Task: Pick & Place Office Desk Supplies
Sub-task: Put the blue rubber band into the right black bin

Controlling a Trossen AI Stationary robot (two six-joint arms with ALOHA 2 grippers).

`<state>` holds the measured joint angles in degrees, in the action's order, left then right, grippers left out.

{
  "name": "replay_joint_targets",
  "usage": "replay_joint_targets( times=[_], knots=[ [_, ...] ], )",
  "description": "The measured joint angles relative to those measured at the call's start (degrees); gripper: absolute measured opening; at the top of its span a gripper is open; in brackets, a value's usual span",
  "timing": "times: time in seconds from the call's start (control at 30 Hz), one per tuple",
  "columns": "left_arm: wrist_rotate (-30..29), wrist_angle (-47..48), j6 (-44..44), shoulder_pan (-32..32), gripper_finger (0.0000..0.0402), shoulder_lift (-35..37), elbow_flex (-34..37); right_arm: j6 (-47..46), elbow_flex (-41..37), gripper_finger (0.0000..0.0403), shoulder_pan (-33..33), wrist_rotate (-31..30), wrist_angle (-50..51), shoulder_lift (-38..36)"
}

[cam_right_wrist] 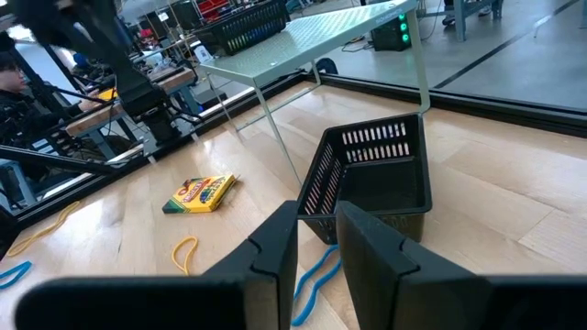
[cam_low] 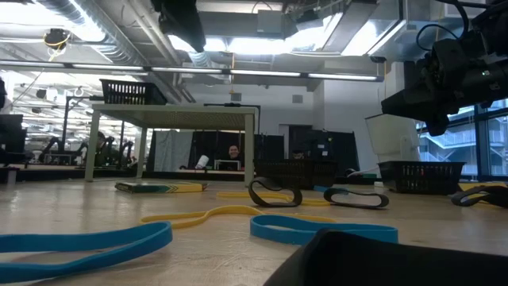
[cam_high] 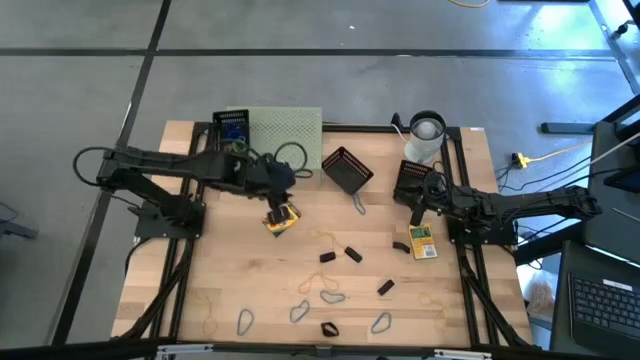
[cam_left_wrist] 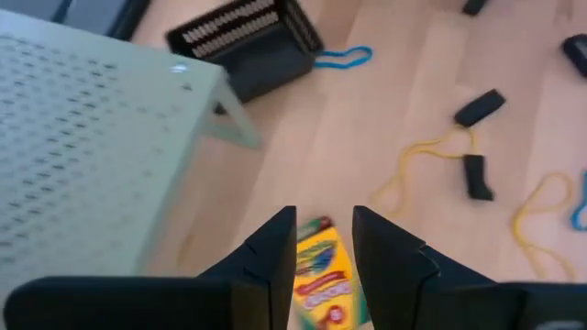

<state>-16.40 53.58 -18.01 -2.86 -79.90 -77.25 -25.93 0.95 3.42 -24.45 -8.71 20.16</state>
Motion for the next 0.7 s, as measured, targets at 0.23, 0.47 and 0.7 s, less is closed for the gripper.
replay_joint_targets(
  times=[0.23, 0.47, 0.7],
  knots=[
    [-8.4, 0.3, -3.8, -5.1, 0.0102, -6.2, 0.0, 0.0, 0.0, 0.0082, 0.0, 0.0, 0.0, 0.0],
    [-9.5, 0.4, 8.8, -7.8, 0.0102, -12.9, 0.0, 0.0, 0.0, 0.0082, 0.0, -0.2, 0.0, 0.0],
    [-9.6, 0.7, 10.4, -9.1, 0.0102, -19.2, 0.0, 0.0, 0.0, 0.0082, 0.0, -0.2, 0.0, 0.0]
  ],
)
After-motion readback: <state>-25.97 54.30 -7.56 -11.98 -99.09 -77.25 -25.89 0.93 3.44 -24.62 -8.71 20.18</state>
